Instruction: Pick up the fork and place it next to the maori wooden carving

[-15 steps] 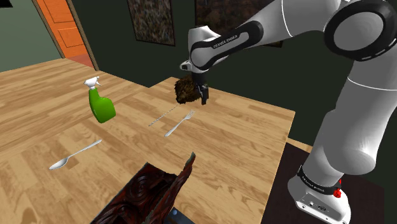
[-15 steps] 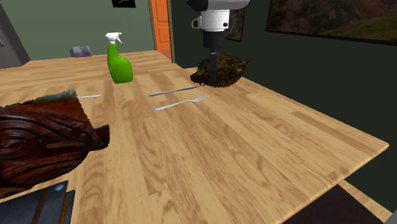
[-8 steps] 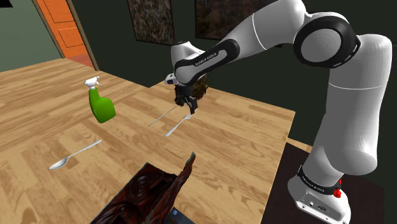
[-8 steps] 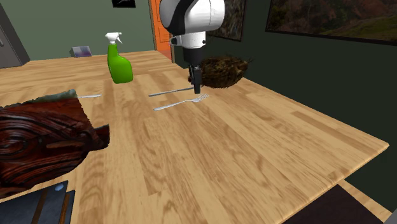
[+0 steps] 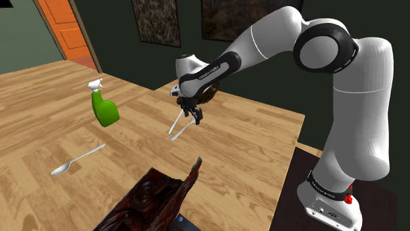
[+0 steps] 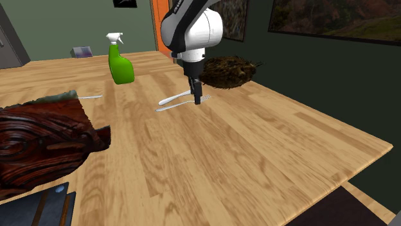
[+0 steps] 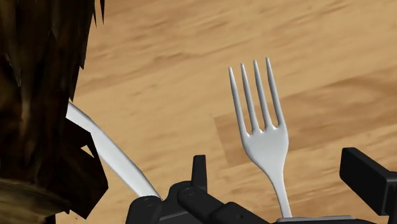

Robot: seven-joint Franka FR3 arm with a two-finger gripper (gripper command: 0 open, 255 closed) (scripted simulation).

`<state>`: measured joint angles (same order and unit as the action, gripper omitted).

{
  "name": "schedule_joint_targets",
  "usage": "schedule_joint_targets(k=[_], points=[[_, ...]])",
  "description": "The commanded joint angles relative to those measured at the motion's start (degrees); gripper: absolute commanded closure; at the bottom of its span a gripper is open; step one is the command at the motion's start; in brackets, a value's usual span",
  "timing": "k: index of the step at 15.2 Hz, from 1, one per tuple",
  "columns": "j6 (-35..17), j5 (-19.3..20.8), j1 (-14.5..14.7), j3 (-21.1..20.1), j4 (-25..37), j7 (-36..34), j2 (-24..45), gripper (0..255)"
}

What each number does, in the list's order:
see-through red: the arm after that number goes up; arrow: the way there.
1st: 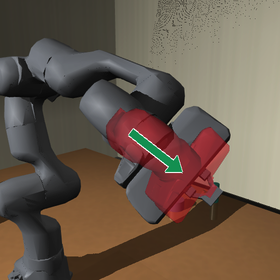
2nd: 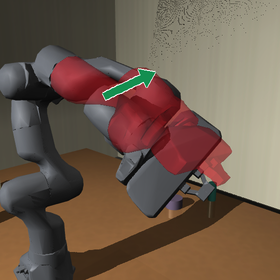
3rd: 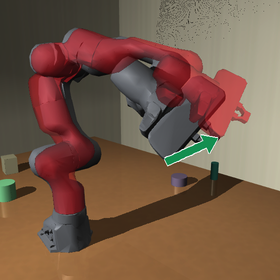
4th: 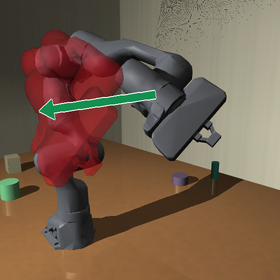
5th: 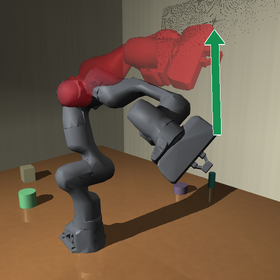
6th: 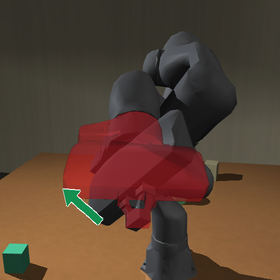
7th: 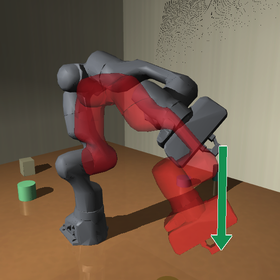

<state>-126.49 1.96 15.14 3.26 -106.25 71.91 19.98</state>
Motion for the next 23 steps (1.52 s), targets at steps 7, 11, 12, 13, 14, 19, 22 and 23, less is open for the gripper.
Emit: schedule_joint_targets(k=[7, 11, 12, 13, 14, 19, 22, 23], points=[[-0.4, 0.0, 0.1, -0.1, -0.1, 0.0, 0.4, 0], [-0.5, 0.0, 0.1, -0.1, -0.1, -0.1, 0.4, 255], [-0.6, 0.0, 0.1, -0.1, -0.3, -0.1, 0.3, 255], [-0.5, 0.0, 0.1, -0.1, -0.2, -0.1, 0.4, 255], [-0.5, 0.0, 0.1, -0.1, -0.2, -0.1, 0.3, 255], [0.8, 0.0, 0.1, 0.0, 0.4, 0.0, -0.4, 255], [2.8, 0.0, 0.1, 0.0, 1.3, 0.1, -1.5, 255], [3.5, 0.0, 0.1, 0.0, 1.6, 0.1, -1.8, 255]])
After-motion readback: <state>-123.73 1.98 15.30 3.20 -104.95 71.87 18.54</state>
